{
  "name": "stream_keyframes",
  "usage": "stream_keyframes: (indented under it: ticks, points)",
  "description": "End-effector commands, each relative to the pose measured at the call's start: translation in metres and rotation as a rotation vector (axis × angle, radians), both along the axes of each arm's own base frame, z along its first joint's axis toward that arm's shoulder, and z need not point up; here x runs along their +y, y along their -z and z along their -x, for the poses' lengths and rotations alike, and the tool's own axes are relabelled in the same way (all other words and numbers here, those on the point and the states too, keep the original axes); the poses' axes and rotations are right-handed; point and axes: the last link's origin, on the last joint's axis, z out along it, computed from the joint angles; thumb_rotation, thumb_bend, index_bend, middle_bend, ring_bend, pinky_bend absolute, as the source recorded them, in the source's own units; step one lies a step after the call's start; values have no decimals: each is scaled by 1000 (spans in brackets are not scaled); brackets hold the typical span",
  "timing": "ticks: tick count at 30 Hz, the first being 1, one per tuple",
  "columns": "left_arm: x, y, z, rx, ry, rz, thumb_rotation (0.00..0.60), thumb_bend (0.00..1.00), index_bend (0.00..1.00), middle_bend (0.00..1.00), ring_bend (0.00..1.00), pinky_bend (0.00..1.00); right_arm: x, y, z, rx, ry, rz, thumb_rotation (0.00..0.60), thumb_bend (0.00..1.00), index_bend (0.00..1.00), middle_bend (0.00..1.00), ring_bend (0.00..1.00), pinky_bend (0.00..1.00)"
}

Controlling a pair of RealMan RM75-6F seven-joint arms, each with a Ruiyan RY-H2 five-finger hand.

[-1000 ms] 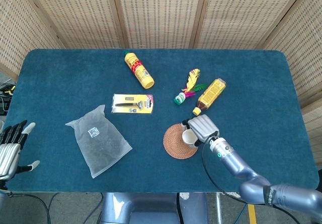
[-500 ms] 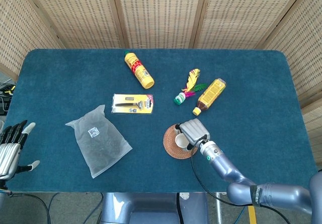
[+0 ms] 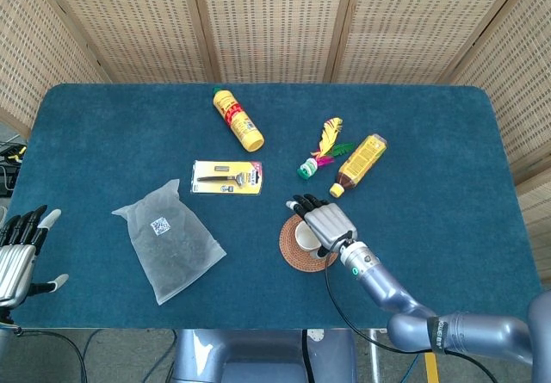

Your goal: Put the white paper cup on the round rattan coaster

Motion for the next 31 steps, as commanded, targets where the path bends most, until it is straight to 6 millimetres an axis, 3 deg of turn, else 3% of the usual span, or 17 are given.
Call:
stream_keyframes:
  ticks: [1,4,8,10,11,13,18,22,31]
  points:
    - [0,0,0,-1,0,-1,600,0,0,0,0,0,4,-7,-2,-4,-11,6,600,0,40,5,13,178]
    - [-1,-1,0,-4,-1,-5,600,0,0,0,0,0,8,-16,-2,-10,-21,19,600,0,27,0,0,95]
    - [-1,-4,1,-11,0,-13,600,0,0,0,0,0,23,-52,10,7,-51,89,600,0,21,0,0,2]
    - [-3,-4,1,-13,1,-15,600,0,0,0,0,0,32,-72,23,5,-66,156,600,0,22,0,0,0]
    - [-3,-4,1,-15,3,-16,600,0,0,0,0,0,41,-92,41,12,-101,262,600,0,22,0,0,0]
    - [-1,-3,2,-10,4,-20,600,0,0,0,0,0,57,-112,70,-8,-124,387,600,0,22,0,0,0]
    - [-2,0,-1,2,17,-27,600,0,0,0,0,0,80,-126,122,-64,-78,498,600,0,2,0,0,0]
    - [-4,2,-3,10,28,-29,600,0,0,0,0,0,93,-132,147,4,-67,537,600,0,0,0,0,0]
    - [-8,4,-6,10,69,-47,600,0,0,0,0,0,107,-141,165,6,-41,565,600,0,0,0,0,0]
